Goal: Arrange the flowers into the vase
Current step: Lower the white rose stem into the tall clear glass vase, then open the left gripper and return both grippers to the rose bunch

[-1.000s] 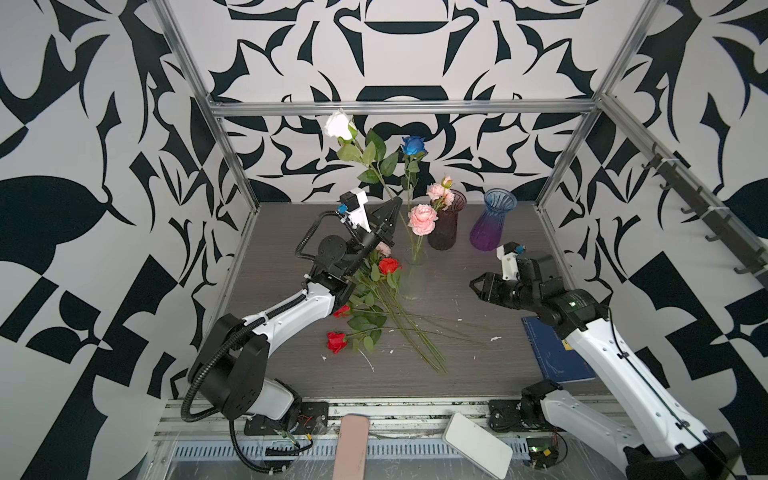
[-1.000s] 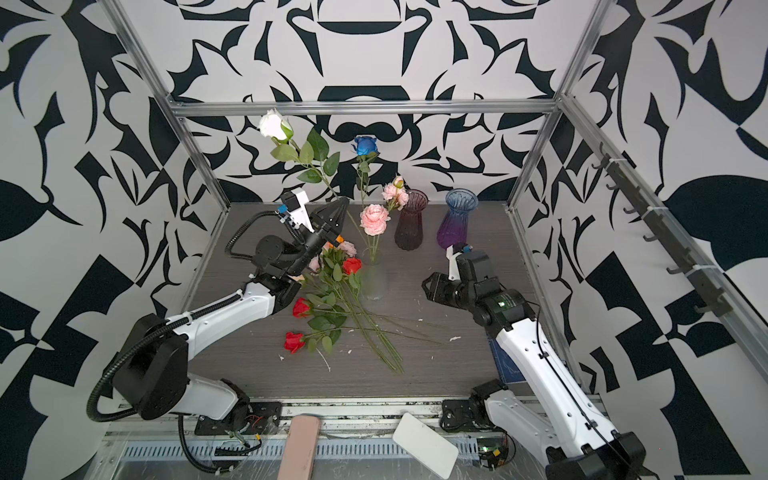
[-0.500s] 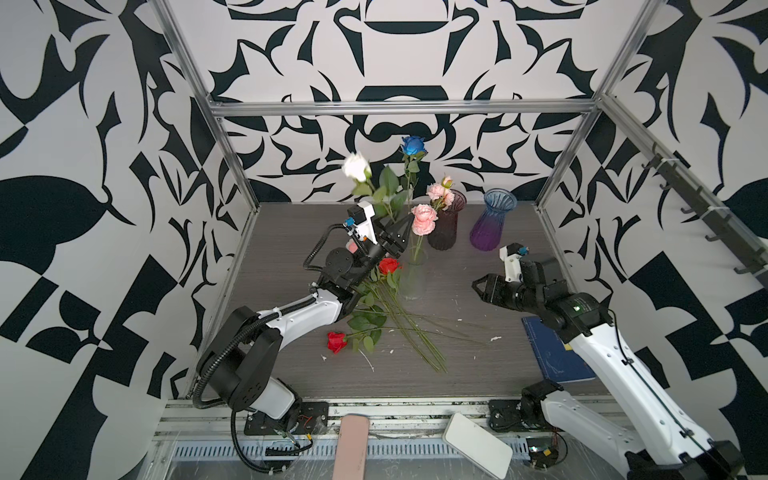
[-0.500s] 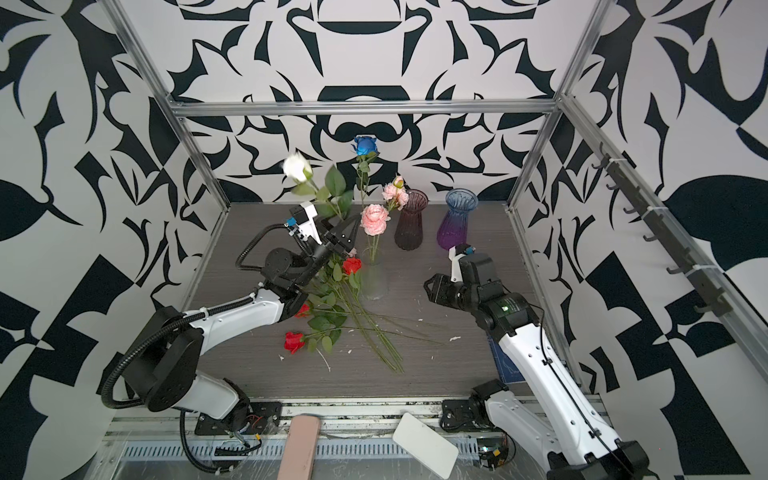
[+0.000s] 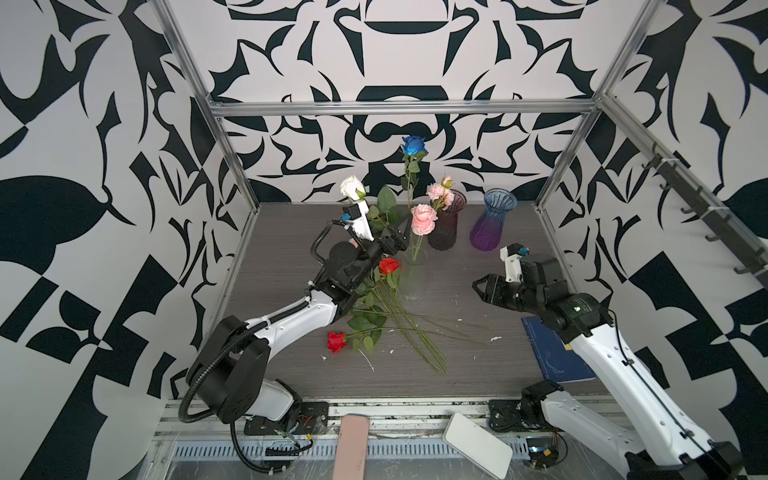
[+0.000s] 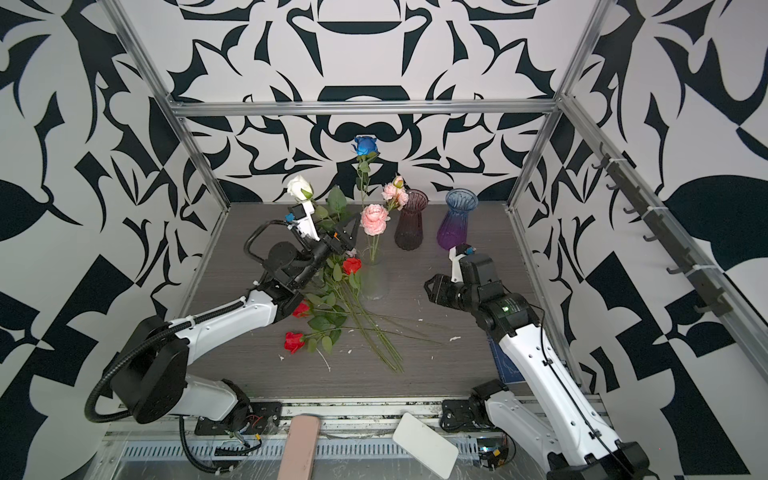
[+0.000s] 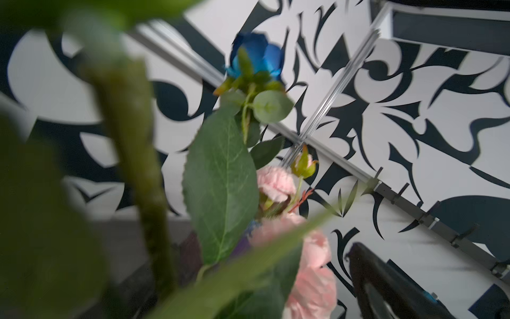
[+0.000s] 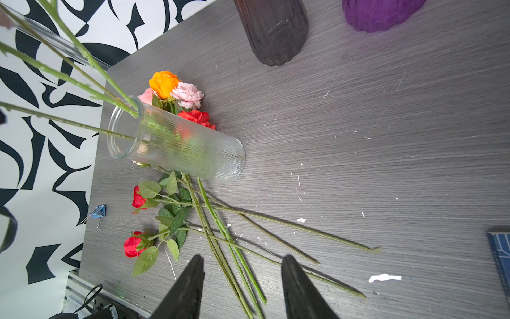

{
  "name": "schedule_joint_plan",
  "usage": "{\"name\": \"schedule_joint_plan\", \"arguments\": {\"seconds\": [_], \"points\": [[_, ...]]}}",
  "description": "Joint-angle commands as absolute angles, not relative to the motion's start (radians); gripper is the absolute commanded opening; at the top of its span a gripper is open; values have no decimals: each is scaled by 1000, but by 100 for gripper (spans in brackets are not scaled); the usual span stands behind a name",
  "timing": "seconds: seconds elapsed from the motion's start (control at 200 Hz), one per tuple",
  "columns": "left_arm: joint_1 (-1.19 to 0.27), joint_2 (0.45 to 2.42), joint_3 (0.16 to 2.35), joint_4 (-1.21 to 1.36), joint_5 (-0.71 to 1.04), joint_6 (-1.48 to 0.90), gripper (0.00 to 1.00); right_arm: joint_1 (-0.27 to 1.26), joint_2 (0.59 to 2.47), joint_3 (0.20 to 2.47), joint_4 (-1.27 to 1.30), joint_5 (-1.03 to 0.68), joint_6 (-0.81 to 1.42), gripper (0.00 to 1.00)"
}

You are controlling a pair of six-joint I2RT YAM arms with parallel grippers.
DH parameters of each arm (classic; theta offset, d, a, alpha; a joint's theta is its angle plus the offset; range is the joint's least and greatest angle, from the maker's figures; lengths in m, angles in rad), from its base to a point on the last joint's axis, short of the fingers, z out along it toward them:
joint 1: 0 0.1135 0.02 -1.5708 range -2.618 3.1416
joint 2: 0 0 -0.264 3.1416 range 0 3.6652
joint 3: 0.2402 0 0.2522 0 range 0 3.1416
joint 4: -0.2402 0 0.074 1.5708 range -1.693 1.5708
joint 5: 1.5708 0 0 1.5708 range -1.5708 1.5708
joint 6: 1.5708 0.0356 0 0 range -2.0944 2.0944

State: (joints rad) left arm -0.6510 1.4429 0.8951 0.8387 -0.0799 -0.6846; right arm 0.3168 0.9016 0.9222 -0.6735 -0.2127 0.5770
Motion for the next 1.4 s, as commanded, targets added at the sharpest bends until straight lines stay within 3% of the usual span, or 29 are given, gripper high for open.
{"name": "schedule_joint_plan", "arguments": {"seconds": [0.0, 0.27, 0.47, 0.82, 1.0, 1.395], "points": [[-630, 1432, 997, 596, -40, -793, 99, 314, 890, 927, -661, -209, 572, 49], [-625, 1497, 1254, 287, 35, -813, 99, 312, 899, 925, -652, -217, 573, 50], [-615, 1549, 1354, 205, 92, -885, 99, 313, 900, 921, -647, -218, 572, 49], [-554, 1458, 1240, 160, 85, -1002, 99, 312, 918, 913, -616, -244, 586, 49], [-548, 1368, 1161, 154, 79, -957, 99, 311, 954, 921, -596, -271, 592, 49], [-529, 1180, 1057, 139, 236, -832, 99, 325, 1107, 889, -442, -390, 684, 46]]}}
